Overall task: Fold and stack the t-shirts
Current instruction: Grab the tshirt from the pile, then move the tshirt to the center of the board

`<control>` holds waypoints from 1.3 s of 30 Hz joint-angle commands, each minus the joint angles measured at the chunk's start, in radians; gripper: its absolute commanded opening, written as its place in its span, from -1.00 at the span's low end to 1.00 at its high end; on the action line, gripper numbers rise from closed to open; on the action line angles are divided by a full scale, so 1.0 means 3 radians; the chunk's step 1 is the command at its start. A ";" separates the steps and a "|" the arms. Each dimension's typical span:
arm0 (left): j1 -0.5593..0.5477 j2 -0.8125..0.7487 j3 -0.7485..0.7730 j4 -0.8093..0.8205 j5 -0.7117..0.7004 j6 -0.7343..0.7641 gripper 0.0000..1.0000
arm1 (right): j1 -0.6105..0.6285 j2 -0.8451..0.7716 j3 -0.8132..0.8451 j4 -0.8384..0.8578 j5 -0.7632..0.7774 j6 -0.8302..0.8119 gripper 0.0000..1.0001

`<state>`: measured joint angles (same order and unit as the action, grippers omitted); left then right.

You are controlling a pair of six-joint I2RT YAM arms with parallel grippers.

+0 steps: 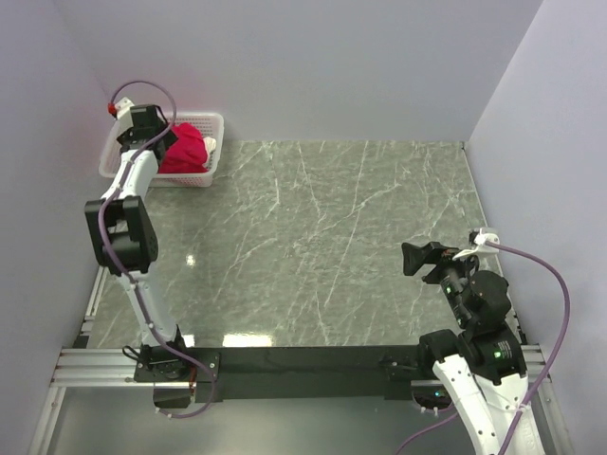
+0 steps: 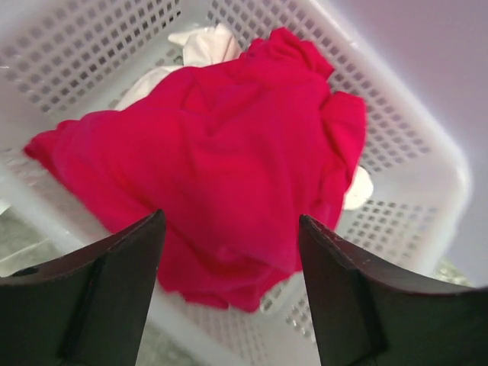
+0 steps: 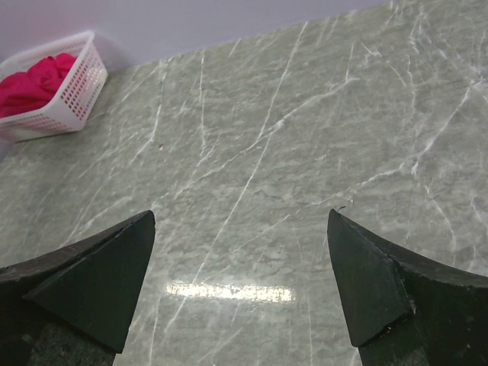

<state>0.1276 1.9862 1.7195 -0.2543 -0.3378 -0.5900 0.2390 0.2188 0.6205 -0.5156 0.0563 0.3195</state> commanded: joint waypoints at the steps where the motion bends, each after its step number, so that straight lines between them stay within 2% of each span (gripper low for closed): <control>1: -0.0001 0.0328 0.0424 -0.0123 -0.0024 0.0003 0.50 | 0.0032 0.0073 -0.0018 0.0149 -0.0085 -0.0053 1.00; 3: 0.0004 0.0496 0.0568 -0.0195 0.0001 -0.0023 0.44 | 0.0037 0.0079 -0.0023 0.0154 -0.0090 -0.0058 1.00; 6: 0.0009 0.0548 0.0481 -0.0129 0.0108 -0.0017 0.25 | 0.0037 0.0089 -0.0018 0.0144 -0.0096 -0.0058 1.00; 7: 0.0004 0.0548 0.0456 -0.0129 0.0179 -0.0012 -0.01 | 0.0037 0.0089 -0.0023 0.0139 -0.0106 -0.0063 1.00; 9: 0.0004 0.0553 0.0430 -0.0170 0.0221 -0.0007 -0.30 | 0.0032 0.0094 -0.0023 0.0144 -0.0106 -0.0063 1.00; 10: 0.0004 0.0533 0.0415 -0.0175 0.0236 -0.0002 -0.54 | 0.0037 0.0089 -0.0023 0.0144 -0.0101 -0.0063 0.99; 12: 0.0004 0.0487 0.0343 -0.0124 0.0252 0.0044 -0.79 | 0.0037 0.0079 -0.0028 0.0149 -0.0121 -0.0058 1.00; 13: 0.0004 0.0431 0.0323 -0.0119 0.0262 0.0059 -0.99 | 0.0037 0.0079 -0.0028 0.0154 -0.0126 -0.0058 1.00; 21: -0.0118 -0.0263 0.0394 -0.0124 0.0114 0.0279 -0.99 | 0.0032 0.0017 -0.0038 0.0179 -0.0152 -0.0047 0.99; 26: -0.0399 -0.0755 0.0532 -0.0119 0.0042 0.0494 -0.99 | 0.0037 -0.0019 -0.0033 0.0195 -0.0131 -0.0027 0.99; 29: -0.0731 -0.1036 0.0695 -0.0205 0.0098 0.0611 -0.99 | 0.0037 -0.0019 -0.0003 0.0180 -0.0126 -0.0017 1.00; 34: -0.1319 -0.1369 0.1145 -0.0451 0.0588 0.0519 -0.99 | 0.0032 0.0022 0.0110 0.0154 -0.0111 0.0014 1.00; 39: -0.1810 -0.1675 0.1212 -0.0242 0.1232 0.0264 -0.99 | 0.0037 0.0119 0.0248 0.0103 -0.0096 0.0009 1.00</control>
<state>-0.3649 1.5429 2.0388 -0.3801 -0.1246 -0.4633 0.2401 0.2298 0.6369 -0.5095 0.0181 0.3210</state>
